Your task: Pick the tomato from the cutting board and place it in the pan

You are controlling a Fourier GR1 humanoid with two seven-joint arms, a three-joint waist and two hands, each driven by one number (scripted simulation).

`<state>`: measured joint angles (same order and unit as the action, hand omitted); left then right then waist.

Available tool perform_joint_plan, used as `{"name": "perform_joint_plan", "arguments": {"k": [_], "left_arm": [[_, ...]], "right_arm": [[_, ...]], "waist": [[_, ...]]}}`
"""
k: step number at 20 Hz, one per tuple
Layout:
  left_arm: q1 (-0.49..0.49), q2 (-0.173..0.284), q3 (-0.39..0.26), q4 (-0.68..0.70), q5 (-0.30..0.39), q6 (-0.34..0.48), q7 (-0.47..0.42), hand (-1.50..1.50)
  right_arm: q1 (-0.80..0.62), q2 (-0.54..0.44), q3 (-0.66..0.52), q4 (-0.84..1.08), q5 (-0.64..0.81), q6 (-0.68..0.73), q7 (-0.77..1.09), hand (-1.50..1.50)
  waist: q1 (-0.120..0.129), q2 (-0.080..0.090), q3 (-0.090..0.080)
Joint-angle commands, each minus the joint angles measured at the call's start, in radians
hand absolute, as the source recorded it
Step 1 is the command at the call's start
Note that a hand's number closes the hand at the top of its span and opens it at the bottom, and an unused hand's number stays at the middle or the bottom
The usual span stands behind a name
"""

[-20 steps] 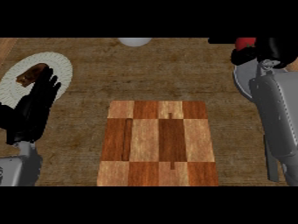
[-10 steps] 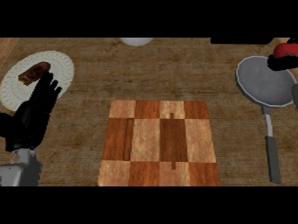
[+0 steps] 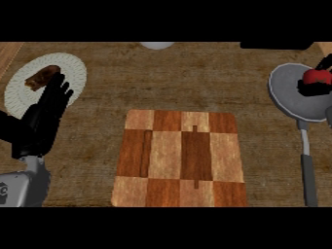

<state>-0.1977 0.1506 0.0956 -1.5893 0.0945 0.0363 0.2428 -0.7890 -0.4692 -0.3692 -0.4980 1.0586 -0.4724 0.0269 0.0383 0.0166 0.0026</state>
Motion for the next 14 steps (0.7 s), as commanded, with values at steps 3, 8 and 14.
{"name": "perform_joint_plan", "arguments": {"k": [3,8,14], "left_arm": [[-0.014,-0.018,-0.023,0.017,-0.012,0.0,-0.01,0.0],[0.011,-0.033,-0.033,0.028,-0.026,0.005,-0.045,0.0],[0.0,0.0,0.013,0.002,0.001,0.002,-0.014,0.0]], "right_arm": [[-0.062,-0.039,-0.097,0.188,-0.064,0.004,0.046,1.5],[-0.062,-0.075,-0.138,0.279,-0.115,0.082,-0.026,-1.5],[0.02,-0.054,-0.238,0.25,-0.233,-0.01,-0.252,-1.5]], "waist": [[0.015,0.007,0.001],[0.012,0.005,0.001],[0.002,0.003,0.003]]}}
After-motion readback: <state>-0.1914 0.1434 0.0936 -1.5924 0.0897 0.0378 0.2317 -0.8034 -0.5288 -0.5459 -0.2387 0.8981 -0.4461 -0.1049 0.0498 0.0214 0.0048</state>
